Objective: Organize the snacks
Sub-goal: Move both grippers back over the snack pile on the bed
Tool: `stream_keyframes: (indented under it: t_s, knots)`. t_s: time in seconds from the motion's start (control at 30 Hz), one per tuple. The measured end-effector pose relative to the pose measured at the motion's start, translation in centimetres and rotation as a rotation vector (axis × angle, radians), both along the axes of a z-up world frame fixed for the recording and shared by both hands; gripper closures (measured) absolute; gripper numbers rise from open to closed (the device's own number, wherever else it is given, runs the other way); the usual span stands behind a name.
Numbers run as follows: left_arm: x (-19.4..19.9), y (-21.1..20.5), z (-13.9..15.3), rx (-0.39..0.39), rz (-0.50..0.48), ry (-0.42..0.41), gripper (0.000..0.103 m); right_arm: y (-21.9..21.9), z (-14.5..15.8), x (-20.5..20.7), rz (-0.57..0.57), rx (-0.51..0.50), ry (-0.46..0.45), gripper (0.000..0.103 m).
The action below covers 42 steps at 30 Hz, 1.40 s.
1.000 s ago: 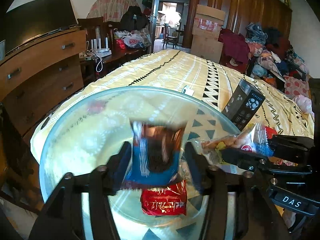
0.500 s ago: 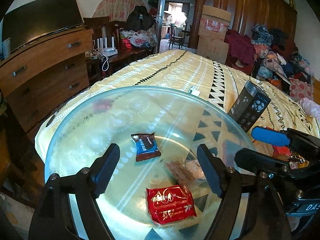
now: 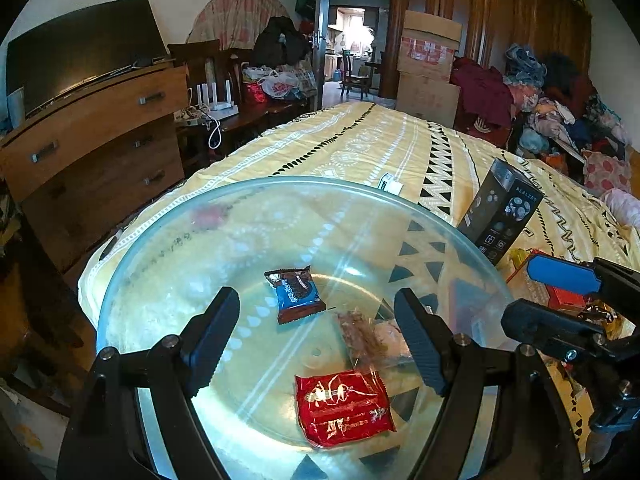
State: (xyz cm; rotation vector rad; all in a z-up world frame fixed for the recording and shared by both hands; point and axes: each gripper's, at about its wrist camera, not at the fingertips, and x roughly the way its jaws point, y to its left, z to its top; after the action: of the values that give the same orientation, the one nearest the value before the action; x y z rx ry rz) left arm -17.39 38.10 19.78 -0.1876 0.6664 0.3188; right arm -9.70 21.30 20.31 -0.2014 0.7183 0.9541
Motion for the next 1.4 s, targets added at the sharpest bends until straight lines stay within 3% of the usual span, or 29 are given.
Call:
stream_keyframes:
  t_s: [0.23, 0.4, 0.53, 0.7, 0.83, 1.0, 1.17, 1.27, 1.4]
  knots:
    - [0.2, -0.9, 0.5, 0.016, -0.007, -0.005, 0.022, -1.2, -0.1, -0.4, -0.009, 0.009, -0.005, 0.033]
    - [-0.5, -2.5, 1.6, 0.019, -0.040, -0.067, 0.022, -3.7, -0.2, -2.0, -0.019, 0.029, -0.018, 0.033]
    - [-1.7, -6.5, 3.4, 0.019, -0.159, -0.169, 0.022, -8.4, -1.0, -4.4, -0.068, 0.037, -0.038, 0.033]
    - [-1.8, -15.5, 4.7, 0.011, -0.435, -0.224, 0.020, -16.0, -4.4, -5.9, -0.203, 0.005, 0.004, 0.033]
    - [-1.0, -22.2, 3.8, -0.036, -0.624, -0.189, 0.020, -24.0, -8.8, -5.6, -0.378, -0.038, 0.117, 0.033]
    - [0.9, -29.5, -0.8, -0.098, -0.770, -0.013, 0.020, -33.4, -12.0, -4.9, -0.588, -0.035, 0.206, 0.033]
    - [3.0, -32.9, -5.0, -0.121, -0.782, 0.155, 0.020, -38.7, -13.4, -1.2, -0.737, -0.011, 0.231, 0.033]
    - [2.9, -33.1, -6.2, -0.111, -0.776, 0.185, 0.020, -40.1, -14.1, 2.5, -0.774, 0.064, 0.274, 0.032]
    - [3.0, -32.9, -6.7, -0.103, -0.777, 0.203, 0.020, -41.2, -15.3, 6.9, -0.826, 0.124, 0.363, 0.020]
